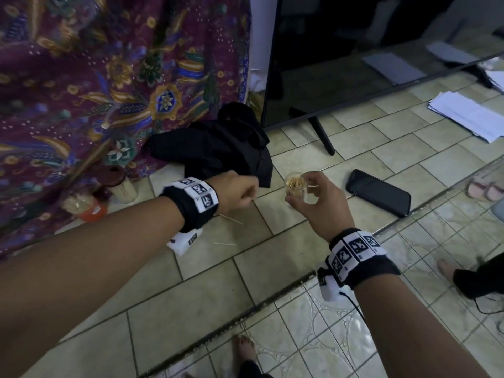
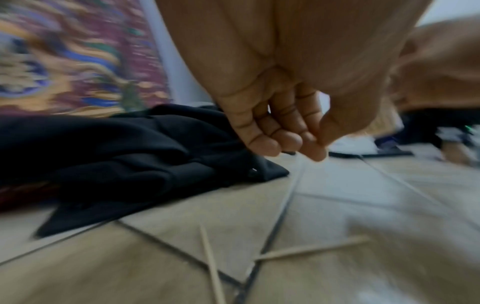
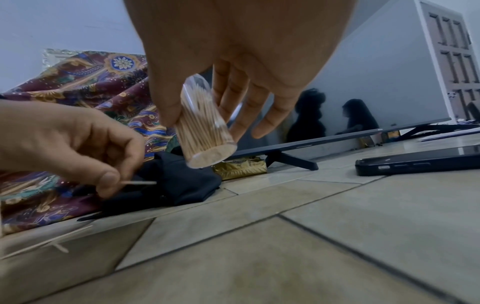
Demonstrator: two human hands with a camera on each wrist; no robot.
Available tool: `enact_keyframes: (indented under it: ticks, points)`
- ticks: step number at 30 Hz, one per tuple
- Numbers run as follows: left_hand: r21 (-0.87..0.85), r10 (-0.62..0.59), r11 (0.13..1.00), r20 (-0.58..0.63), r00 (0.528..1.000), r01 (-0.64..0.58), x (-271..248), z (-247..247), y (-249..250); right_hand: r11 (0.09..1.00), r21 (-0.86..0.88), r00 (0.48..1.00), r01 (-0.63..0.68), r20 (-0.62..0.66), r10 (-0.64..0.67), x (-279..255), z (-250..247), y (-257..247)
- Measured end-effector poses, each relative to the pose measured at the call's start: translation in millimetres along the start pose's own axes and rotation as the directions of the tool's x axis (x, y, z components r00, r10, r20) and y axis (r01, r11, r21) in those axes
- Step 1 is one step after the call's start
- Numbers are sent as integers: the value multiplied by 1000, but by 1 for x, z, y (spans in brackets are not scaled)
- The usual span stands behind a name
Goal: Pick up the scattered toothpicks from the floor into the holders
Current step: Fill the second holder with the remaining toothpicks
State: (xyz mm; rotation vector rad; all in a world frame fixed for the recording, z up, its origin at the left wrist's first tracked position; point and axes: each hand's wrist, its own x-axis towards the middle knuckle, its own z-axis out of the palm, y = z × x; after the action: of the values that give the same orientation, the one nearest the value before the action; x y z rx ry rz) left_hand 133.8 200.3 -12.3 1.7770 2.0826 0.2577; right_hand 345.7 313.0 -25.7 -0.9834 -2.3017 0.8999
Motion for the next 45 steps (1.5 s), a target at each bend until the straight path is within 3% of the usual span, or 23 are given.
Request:
enact_keyframes:
  ticks: [2, 5, 13, 21, 29, 31, 33, 36, 38, 41, 45]
  points:
    - [-82, -111, 990, 1, 994, 110, -12, -15, -15, 1000, 6, 1000, 12, 11, -12, 2, 5, -5]
    - [-21, -222, 975, 24, 975, 222, -28, -21, -32, 1000, 5, 999, 29, 42, -29, 6, 15, -14]
    - [-66, -481, 876, -52, 875, 477, -54, 15, -40, 992, 63, 988, 108, 101, -114, 19, 41, -39]
    - [-55, -597, 802, -104, 795, 595, -50, 25, -38, 987, 86, 981, 139, 126, -149, 24, 57, -47]
    - [12, -638, 768, -70, 767, 640, -35, 28, -30, 988, 82, 983, 128, 118, -137, 25, 54, -44]
    - [89, -598, 793, -69, 798, 602, -34, 28, -31, 989, 86, 985, 124, 113, -133, 24, 52, -42]
    - [181, -506, 843, -52, 861, 506, -37, 24, -34, 988, 99, 986, 116, 109, -127, 23, 50, -41]
    - [240, -312, 923, 4, 950, 302, -42, 18, -40, 990, 95, 988, 108, 101, -117, 21, 47, -38]
    - [300, -159, 944, 58, 986, 135, -42, 17, -41, 991, 94, 989, 100, 101, -109, 20, 45, -36]
    - [405, -1, 912, 159, 987, -65, -38, 19, -40, 992, 88, 990, 91, 101, -100, 18, 45, -33]
    - [422, 85, 891, 202, 976, -165, -35, 19, -37, 993, 78, 991, 90, 91, -97, 18, 45, -30]
